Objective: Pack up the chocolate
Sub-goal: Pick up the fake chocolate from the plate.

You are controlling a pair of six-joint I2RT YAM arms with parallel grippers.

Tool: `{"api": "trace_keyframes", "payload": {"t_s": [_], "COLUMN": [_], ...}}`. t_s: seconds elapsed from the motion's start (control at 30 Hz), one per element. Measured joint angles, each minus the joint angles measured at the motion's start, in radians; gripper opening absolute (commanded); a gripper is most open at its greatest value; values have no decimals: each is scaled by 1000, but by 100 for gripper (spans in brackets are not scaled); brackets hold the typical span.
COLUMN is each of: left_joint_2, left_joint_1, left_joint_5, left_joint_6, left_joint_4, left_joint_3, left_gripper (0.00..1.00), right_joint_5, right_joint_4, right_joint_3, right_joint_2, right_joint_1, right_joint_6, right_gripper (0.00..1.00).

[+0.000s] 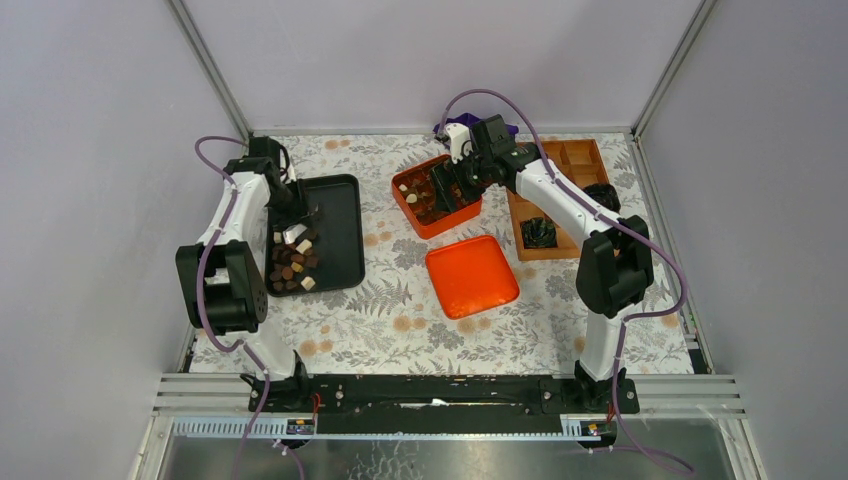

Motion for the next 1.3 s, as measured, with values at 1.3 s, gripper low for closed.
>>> {"api": "trace_keyframes", "payload": {"t_s": [1.3], "left_joint_2": [66], "left_joint_1": [-35], "left_joint_5": [3], "left_joint_6": [-35], "left_joint_4": [-16], "left_joint_3": [46], "left_gripper": [33], "right_joint_5": [-3], "right_joint_4": [0], "right_joint_3": [0], "right_joint_2": [5], "right_joint_1": [0], "right_joint_6": [0], "right_gripper": [100]}}
